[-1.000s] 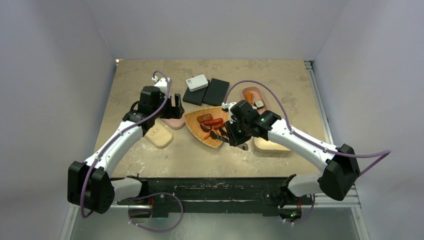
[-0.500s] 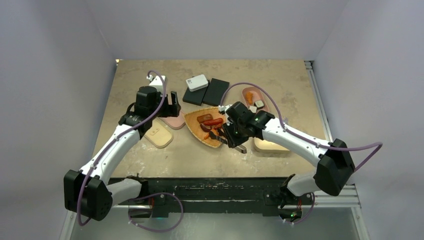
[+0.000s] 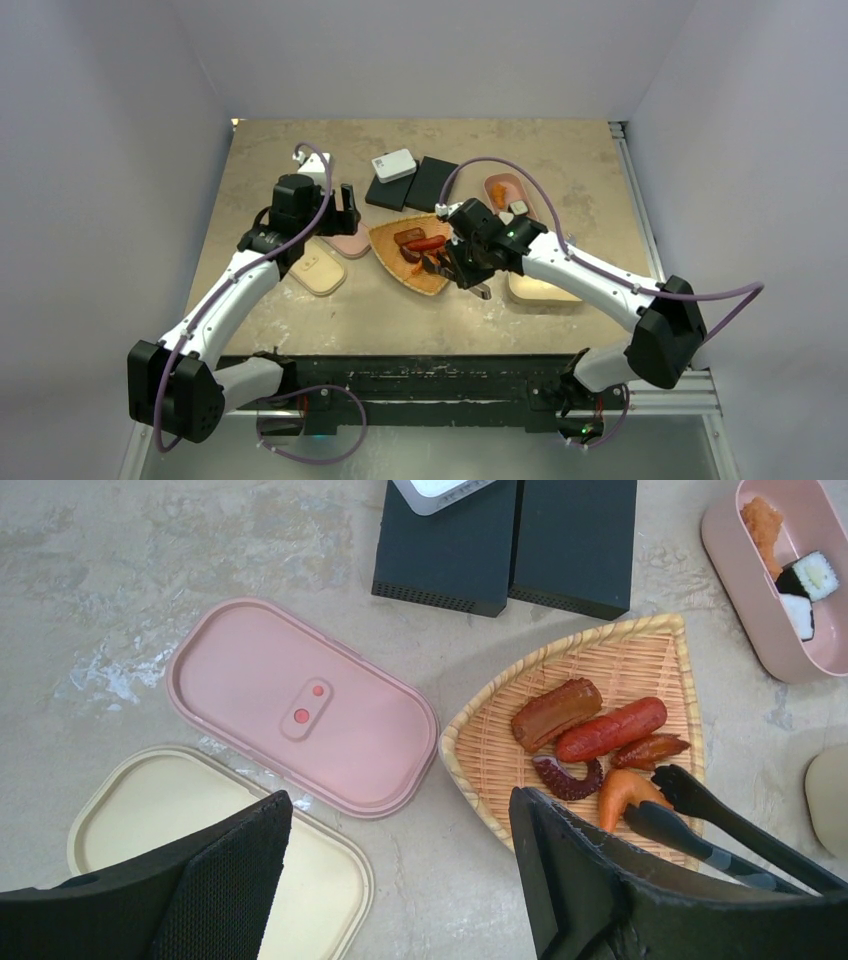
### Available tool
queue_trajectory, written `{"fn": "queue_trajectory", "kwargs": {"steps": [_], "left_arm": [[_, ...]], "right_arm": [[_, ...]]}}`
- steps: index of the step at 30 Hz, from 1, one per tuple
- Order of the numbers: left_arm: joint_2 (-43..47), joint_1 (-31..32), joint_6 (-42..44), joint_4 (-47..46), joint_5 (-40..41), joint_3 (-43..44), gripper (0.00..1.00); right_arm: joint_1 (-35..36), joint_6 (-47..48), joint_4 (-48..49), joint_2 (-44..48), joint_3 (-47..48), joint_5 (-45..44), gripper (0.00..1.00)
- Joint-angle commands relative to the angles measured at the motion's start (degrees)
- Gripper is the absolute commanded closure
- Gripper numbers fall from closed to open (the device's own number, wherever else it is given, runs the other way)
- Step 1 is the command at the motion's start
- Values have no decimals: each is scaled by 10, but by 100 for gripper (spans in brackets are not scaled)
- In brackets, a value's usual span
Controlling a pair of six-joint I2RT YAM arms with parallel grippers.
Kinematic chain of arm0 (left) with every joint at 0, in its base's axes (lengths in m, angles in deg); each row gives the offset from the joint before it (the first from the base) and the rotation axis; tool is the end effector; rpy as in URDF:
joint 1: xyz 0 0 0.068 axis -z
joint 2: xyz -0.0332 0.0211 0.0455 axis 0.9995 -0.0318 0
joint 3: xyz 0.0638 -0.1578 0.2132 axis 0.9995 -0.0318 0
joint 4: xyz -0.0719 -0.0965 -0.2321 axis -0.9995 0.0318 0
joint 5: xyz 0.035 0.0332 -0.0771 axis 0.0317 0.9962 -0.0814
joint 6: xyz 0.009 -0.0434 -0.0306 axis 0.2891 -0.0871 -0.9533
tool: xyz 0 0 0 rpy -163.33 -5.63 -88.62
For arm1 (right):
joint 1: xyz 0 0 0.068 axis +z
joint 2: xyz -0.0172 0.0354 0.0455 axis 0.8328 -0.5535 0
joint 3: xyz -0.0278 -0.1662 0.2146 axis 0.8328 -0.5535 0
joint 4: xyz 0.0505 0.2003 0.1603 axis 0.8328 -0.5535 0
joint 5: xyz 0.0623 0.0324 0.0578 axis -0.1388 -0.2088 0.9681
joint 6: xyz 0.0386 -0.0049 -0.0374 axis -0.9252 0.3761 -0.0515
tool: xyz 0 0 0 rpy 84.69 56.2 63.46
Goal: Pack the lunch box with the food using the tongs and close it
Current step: Pick up the fake food from the plate.
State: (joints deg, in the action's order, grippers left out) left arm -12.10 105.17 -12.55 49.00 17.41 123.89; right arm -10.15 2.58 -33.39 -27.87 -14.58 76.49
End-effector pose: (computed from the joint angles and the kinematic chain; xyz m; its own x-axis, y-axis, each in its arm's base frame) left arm 0.2465 -0.0751 0.2912 -0.5640 -0.1138 -0.8179 0.1367 0.9639 -0.2284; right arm 0.2005 0.2079 0.2658 -0.7875 -0.4027 -0.4666 -0.5054 0.8551 0.1151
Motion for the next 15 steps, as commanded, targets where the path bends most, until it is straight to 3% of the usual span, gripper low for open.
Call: {"fn": "queue_trajectory", "kwargs": {"steps": [1, 15], "left_arm": [[16, -3, -4, -20, -1, -1, 21], [16, -3, -5, -22, -16, -2, 21]], "right_arm": [[2, -34, -16, 21, 43, -44, 92], [2, -75, -25, 61, 44, -43, 95]]}}
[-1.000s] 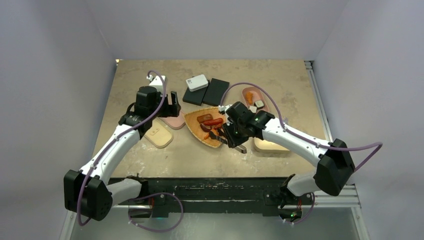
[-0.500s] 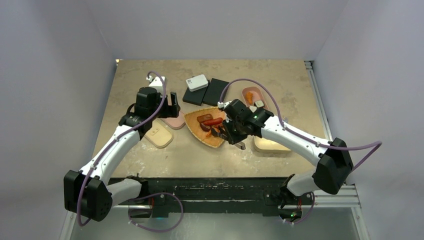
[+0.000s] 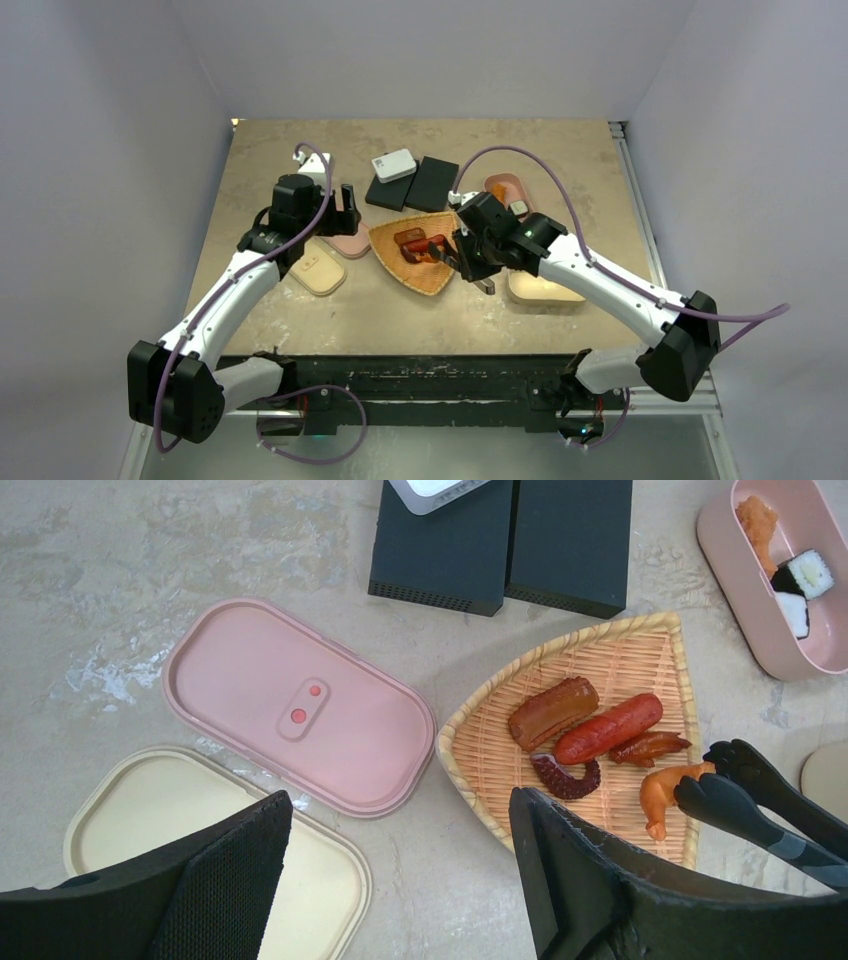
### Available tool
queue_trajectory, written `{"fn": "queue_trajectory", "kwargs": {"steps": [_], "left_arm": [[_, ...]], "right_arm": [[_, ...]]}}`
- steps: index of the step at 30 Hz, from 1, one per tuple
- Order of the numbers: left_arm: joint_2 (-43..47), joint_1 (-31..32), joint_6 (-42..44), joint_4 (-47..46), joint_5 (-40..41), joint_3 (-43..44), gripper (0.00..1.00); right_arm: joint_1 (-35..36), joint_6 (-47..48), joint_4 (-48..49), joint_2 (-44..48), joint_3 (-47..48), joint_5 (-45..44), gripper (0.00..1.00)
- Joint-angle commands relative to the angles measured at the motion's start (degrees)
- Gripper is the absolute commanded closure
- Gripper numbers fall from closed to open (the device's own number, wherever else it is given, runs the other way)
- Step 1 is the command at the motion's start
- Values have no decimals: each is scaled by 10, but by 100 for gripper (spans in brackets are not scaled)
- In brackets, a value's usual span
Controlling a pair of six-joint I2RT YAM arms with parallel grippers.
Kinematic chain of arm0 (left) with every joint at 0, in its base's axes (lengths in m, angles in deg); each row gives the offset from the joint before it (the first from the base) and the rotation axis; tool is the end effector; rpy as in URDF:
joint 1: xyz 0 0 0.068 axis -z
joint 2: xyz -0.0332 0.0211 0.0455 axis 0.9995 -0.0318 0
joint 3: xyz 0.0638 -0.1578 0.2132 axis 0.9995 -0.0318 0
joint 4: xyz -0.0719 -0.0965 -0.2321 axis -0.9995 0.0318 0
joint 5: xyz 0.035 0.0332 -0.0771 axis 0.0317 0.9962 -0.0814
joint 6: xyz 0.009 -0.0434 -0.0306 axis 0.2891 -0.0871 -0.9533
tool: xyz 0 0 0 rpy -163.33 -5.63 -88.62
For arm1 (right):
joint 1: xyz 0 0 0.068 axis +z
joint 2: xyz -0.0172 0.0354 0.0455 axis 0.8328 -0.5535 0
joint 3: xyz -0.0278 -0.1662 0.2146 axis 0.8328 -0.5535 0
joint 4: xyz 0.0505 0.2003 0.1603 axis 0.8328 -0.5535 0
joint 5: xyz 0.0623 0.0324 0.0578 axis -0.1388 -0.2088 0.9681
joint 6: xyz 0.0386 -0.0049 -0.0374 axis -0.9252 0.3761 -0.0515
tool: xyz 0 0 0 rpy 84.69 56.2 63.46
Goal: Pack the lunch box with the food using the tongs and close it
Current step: Pick up the fake food from the plate.
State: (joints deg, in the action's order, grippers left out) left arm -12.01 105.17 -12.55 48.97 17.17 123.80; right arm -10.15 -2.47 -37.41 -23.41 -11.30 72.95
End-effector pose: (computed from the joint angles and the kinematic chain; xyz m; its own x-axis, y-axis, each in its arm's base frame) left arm 0.2462 -0.0752 0.2911 -0.5645 -0.1136 -0.8176 0.1401 0.9629 -0.2306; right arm 0.1919 0.1957 0.3000 -0.7978 -0.2953 -0.5256 -0.4180 0.8992 0.1292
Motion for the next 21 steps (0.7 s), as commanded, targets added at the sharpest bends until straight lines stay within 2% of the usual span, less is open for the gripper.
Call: {"fn": "queue_trajectory", "kwargs": {"steps": [1, 19, 20, 21], "left_arm": [[16, -3, -5, -22, -13, -1, 21], [18, -3, -5, -21, -15, -2, 21], [19, -3, -5, -22, -16, -2, 21], [20, -3, -5, -21, -16, -2, 21]], "right_arm": [[2, -25, 17, 16, 9, -9, 96], [-8, -32, -48, 45, 37, -114, 96], [-9, -40, -53, 51, 39, -118, 96], [-10, -98, -58, 56, 39, -120, 99]]}}
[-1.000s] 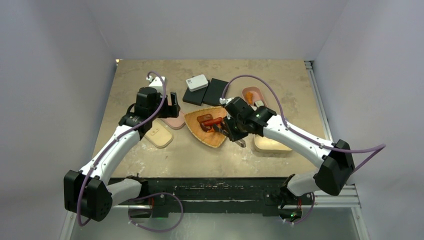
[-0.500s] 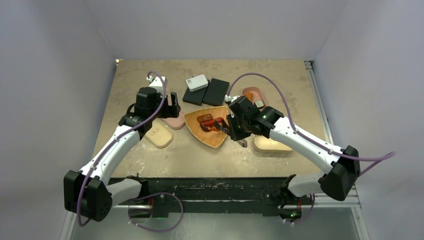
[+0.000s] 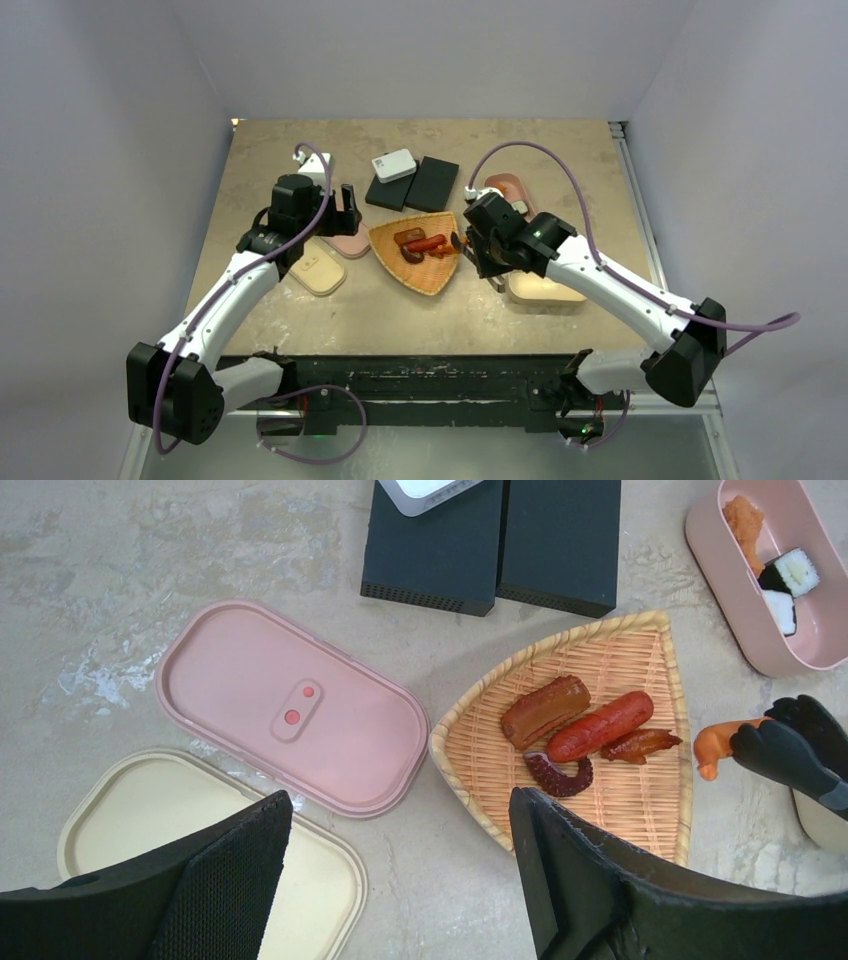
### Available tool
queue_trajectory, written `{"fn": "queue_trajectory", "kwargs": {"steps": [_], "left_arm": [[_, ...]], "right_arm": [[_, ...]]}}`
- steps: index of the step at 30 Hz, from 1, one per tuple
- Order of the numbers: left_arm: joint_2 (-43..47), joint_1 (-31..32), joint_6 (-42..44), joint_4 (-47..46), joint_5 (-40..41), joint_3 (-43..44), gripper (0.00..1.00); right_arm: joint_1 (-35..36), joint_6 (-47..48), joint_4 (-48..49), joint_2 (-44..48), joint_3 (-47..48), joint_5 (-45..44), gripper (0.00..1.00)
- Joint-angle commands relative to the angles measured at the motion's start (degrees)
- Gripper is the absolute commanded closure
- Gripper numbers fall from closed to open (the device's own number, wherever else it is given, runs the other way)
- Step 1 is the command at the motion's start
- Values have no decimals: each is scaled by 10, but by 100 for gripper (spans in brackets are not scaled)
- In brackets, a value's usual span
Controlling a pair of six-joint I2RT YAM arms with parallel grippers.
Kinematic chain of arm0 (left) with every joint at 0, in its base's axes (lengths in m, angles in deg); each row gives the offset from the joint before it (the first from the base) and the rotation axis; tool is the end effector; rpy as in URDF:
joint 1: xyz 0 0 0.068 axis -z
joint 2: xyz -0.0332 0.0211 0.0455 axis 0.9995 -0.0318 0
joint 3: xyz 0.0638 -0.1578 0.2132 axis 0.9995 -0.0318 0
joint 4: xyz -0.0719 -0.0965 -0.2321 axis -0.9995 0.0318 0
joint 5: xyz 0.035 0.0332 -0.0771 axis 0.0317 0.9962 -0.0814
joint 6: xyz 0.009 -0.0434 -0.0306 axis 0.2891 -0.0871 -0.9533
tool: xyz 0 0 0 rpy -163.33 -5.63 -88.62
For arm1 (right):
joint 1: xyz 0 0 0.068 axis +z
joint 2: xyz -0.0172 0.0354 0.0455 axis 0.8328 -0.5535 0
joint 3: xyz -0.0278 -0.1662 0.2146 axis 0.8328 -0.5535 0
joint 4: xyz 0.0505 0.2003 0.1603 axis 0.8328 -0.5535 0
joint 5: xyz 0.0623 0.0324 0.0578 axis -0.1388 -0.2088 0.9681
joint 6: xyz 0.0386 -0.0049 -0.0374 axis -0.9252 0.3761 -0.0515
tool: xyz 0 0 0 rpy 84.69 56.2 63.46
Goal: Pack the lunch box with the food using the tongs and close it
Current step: Pick up the fake food from the plate, then place the fake food in the packing box.
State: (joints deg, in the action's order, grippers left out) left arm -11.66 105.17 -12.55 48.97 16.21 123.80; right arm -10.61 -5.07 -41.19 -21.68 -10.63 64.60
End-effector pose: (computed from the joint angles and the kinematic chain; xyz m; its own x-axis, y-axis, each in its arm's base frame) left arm 0.2449 -0.0754 0.2925 -0.5634 -0.1139 -0.8183 0.1546 0.9584 -0.2399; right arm 0.1891 0.1824 0.3080 -0.7981 -0.2413 -0.5521 -0.3091 0.9505 0.0313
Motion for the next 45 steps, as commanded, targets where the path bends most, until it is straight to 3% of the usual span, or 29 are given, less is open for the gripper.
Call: {"fn": "queue_trajectory", "kwargs": {"steps": [1, 14, 22, 32, 45], "left_arm": [[17, -3, -5, -22, -7, -2, 21], [24, -3, -9, -26, -23, -2, 21], [26, -2, -11, -27, -29, -4, 21], [26, 1, -11, -28, -30, -4, 21], [19, 1, -12, -28, -33, -4, 21]], "right_arm": [[-6, -85, -26, 43, 32, -39, 99], [-12, -195, -112, 97, 16, -74, 100], [-26, -213, -118, 136, -14, -88, 100], [-101, -175, -119, 181, -54, -83, 100], [-118, -131, -120, 188, -83, -46, 100]]}}
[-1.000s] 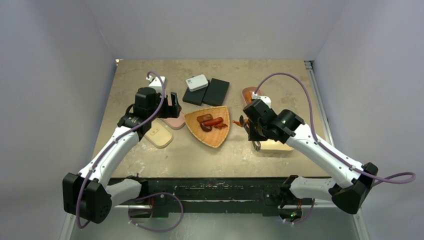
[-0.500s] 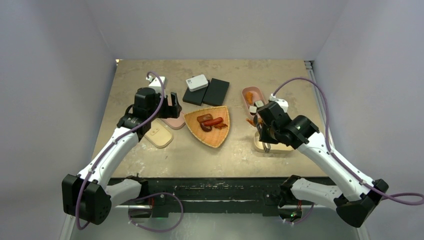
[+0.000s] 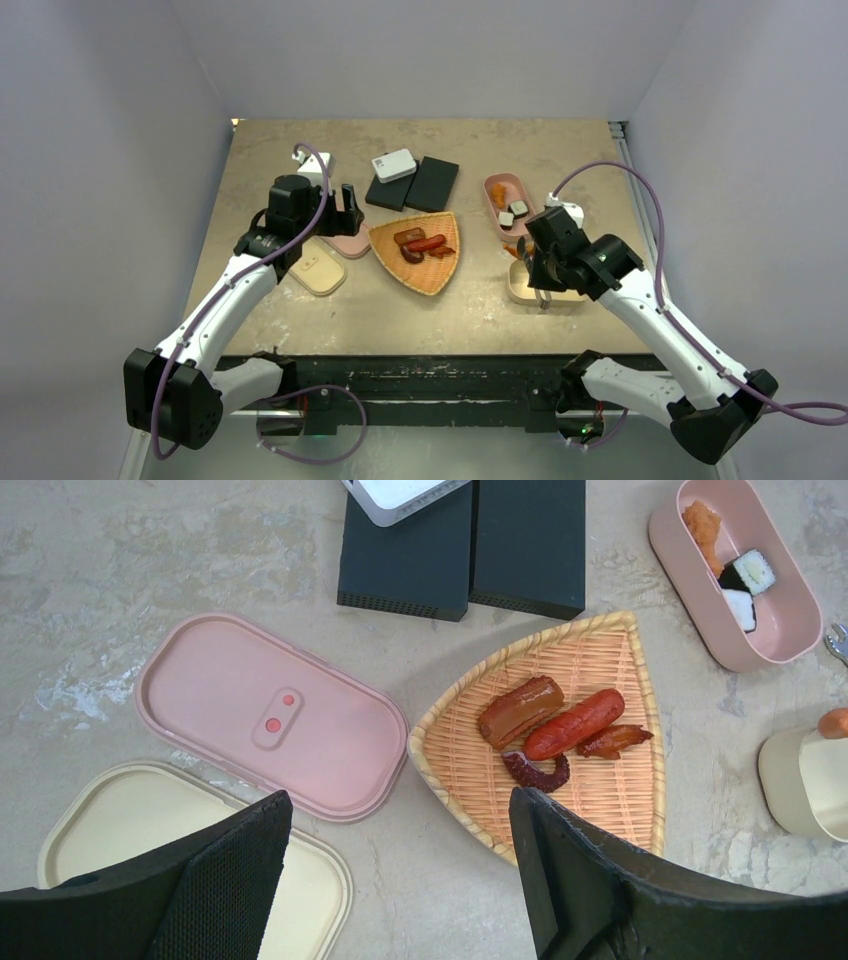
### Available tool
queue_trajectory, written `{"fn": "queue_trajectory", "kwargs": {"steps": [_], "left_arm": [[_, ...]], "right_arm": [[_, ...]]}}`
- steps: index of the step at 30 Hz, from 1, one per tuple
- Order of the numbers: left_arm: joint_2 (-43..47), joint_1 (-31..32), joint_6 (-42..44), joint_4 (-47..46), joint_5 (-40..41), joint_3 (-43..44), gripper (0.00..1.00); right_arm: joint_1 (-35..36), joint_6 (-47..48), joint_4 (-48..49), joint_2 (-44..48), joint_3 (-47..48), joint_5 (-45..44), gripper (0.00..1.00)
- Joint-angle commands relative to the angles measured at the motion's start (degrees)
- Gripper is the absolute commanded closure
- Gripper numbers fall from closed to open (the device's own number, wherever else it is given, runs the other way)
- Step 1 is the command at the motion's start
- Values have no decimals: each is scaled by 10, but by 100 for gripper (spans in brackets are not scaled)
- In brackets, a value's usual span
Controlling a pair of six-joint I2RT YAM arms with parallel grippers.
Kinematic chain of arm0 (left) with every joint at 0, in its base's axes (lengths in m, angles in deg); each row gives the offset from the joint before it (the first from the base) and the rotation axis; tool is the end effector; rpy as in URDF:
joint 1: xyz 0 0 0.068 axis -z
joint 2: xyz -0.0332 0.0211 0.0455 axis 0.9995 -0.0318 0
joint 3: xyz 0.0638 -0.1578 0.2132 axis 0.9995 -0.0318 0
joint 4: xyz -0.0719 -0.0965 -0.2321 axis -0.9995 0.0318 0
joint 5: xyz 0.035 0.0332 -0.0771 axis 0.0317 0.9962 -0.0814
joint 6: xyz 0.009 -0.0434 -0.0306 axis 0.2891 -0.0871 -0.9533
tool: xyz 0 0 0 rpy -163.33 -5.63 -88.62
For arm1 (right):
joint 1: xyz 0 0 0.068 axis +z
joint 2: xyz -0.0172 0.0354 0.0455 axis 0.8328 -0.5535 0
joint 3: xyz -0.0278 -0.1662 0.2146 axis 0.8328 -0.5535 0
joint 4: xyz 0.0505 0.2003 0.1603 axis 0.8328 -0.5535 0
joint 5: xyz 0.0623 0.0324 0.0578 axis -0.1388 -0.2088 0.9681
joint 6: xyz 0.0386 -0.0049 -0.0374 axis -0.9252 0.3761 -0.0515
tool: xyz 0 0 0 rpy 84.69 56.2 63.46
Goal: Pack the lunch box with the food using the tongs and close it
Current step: Place the fake food in the packing box.
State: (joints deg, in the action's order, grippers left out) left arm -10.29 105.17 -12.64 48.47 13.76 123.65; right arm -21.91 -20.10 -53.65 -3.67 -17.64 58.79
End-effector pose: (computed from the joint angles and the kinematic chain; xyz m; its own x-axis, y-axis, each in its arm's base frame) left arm 0.2406 -0.0757 0.2981 -0.5496 -0.1193 -0.8268 0.1943 0.9443 -0.2654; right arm 0.1493 0.0882 0.3225 -0.8071 0.1747 -0.5639 0.1488 0.9846 0.0919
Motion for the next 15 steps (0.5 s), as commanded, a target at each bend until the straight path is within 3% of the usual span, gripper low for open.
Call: {"fn": "queue_trajectory", "kwargs": {"steps": [1, 15], "left_arm": [[5, 1, -11, -24, -9, -3, 21], [0, 1, -11, -24, -11, -3, 21]], "right_arm": [[-5, 20, 5, 8, -15, 14, 100], [-7, 34, 7, 4, -23, 49, 100]]}}
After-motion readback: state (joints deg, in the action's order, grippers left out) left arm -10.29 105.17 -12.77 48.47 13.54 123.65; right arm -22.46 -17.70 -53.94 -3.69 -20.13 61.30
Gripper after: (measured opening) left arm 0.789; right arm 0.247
